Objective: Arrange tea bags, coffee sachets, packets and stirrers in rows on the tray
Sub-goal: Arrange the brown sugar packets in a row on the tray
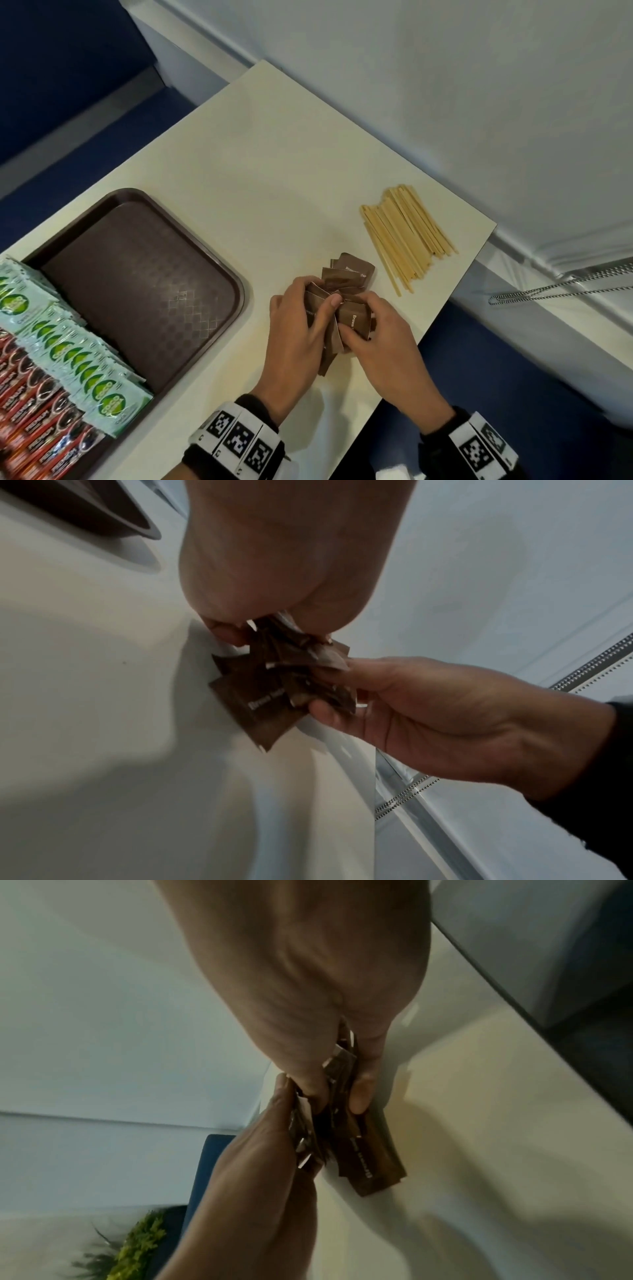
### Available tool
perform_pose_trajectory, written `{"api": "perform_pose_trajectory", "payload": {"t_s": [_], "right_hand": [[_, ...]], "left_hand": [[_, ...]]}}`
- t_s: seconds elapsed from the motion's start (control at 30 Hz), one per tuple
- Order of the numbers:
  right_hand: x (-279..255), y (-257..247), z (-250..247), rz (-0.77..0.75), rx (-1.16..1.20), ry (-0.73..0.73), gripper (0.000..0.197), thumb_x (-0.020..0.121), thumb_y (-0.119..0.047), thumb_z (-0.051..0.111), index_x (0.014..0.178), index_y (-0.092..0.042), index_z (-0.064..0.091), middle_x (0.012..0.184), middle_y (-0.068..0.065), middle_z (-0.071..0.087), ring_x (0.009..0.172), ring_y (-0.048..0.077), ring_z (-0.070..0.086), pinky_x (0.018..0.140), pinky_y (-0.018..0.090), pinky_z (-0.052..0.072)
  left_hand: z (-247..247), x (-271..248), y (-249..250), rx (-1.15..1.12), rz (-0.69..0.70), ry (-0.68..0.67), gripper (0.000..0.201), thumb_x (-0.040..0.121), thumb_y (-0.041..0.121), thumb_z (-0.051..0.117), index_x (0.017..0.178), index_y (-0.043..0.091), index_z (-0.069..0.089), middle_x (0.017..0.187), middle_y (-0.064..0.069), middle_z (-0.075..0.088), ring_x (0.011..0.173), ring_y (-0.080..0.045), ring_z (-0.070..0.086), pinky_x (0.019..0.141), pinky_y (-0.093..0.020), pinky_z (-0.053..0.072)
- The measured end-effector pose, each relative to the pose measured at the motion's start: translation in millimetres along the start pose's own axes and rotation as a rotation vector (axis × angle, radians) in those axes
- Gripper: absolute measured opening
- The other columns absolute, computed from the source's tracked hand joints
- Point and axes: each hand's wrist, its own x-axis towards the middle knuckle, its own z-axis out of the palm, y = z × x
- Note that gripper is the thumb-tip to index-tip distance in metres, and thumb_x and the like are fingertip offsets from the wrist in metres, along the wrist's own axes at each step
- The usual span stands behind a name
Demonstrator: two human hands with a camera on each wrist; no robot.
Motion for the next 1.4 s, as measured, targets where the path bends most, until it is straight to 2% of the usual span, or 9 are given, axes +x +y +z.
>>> {"api": "perform_pose_trajectory", "payload": {"t_s": [0.1, 0.23, 0.5, 0.67, 0.9, 1.0, 1.1, 1.27, 1.4], "right_hand": [[-2, -14, 0, 0.015, 0.126, -0.045, 0.028, 0.098, -0.017, 0.075, 0.117, -0.035, 0.07, 0.1, -0.016, 0.077, 0.096, 0.003, 0.073, 0.083, 0.024, 0.061], [-2, -28, 1, 0.006, 0.169, -0.069, 0.029, 0.1, -0.018, 0.073, 0.123, -0.037, 0.069, 0.104, -0.016, 0.079, 0.1, 0.004, 0.075, 0.087, 0.028, 0.062], [13, -63, 9, -0.024, 0.037, -0.224, 0.021, 0.102, -0.026, 0.071, 0.116, -0.04, 0.065, 0.1, -0.023, 0.075, 0.092, -0.004, 0.071, 0.077, 0.014, 0.056], [20, -77, 19, 0.044, -0.009, -0.343, 0.015, 0.102, -0.03, 0.07, 0.115, -0.035, 0.065, 0.104, -0.011, 0.076, 0.092, -0.001, 0.071, 0.084, 0.022, 0.06], [21, -83, 31, 0.043, -0.135, -0.336, 0.01, 0.098, -0.028, 0.074, 0.105, -0.032, 0.068, 0.092, -0.015, 0.076, 0.083, -0.001, 0.07, 0.073, 0.018, 0.056], [20, -89, 33, 0.022, -0.174, -0.315, 0.013, 0.095, -0.024, 0.075, 0.103, -0.03, 0.067, 0.089, -0.01, 0.076, 0.079, 0.001, 0.071, 0.071, 0.02, 0.057], [21, -102, 33, -0.021, -0.156, -0.272, 0.034, 0.083, -0.023, 0.085, 0.106, -0.031, 0.06, 0.089, -0.008, 0.076, 0.08, 0.006, 0.073, 0.075, 0.03, 0.061], [26, -148, 47, -0.1, -0.117, -0.324, 0.038, 0.079, -0.022, 0.092, 0.103, -0.025, 0.062, 0.088, -0.012, 0.079, 0.08, 0.006, 0.076, 0.073, 0.02, 0.056], [36, -186, 71, -0.185, -0.059, -0.447, 0.015, 0.096, -0.034, 0.078, 0.108, -0.031, 0.071, 0.103, -0.017, 0.079, 0.088, 0.003, 0.077, 0.075, 0.02, 0.054]], "left_hand": [[0, -2, 4, -0.053, 0.026, 0.094, 0.025, 0.105, 0.049, 0.061, 0.13, 0.046, 0.057, 0.114, 0.022, 0.064, 0.111, -0.003, 0.059, 0.091, -0.022, 0.049], [-7, -1, 13, -0.094, 0.029, 0.129, 0.023, 0.103, 0.055, 0.061, 0.12, 0.04, 0.064, 0.112, 0.017, 0.066, 0.106, -0.001, 0.065, 0.088, -0.021, 0.052], [-41, 8, 17, -0.346, -0.078, 0.126, 0.024, 0.099, 0.054, 0.071, 0.103, 0.03, 0.072, 0.097, 0.003, 0.076, 0.093, -0.018, 0.076, 0.087, -0.049, 0.064], [-57, 6, 10, -0.415, -0.184, 0.122, 0.029, 0.096, 0.057, 0.074, 0.101, 0.029, 0.072, 0.095, 0.0, 0.076, 0.094, -0.027, 0.077, 0.083, -0.058, 0.065], [-62, -7, 1, -0.345, -0.23, 0.183, 0.023, 0.095, 0.055, 0.075, 0.112, 0.039, 0.076, 0.108, 0.014, 0.075, 0.1, -0.004, 0.073, 0.093, -0.036, 0.063], [-64, -14, 13, -0.418, -0.212, 0.22, 0.02, 0.096, 0.046, 0.077, 0.109, 0.032, 0.077, 0.101, 0.01, 0.079, 0.094, -0.008, 0.076, 0.09, -0.037, 0.064], [-76, -16, 23, -0.542, -0.215, 0.242, 0.017, 0.092, 0.037, 0.083, 0.104, 0.026, 0.077, 0.093, 0.002, 0.079, 0.087, -0.014, 0.078, 0.078, -0.037, 0.067], [-110, -10, 35, -0.66, -0.199, 0.417, 0.016, 0.09, 0.027, 0.086, 0.099, 0.019, 0.077, 0.089, -0.006, 0.079, 0.082, -0.024, 0.077, 0.076, -0.035, 0.065], [-142, 2, 30, -0.774, -0.212, 0.606, 0.019, 0.088, 0.027, 0.087, 0.099, 0.017, 0.077, 0.093, -0.014, 0.08, 0.085, -0.033, 0.078, 0.085, -0.058, 0.066]]}}
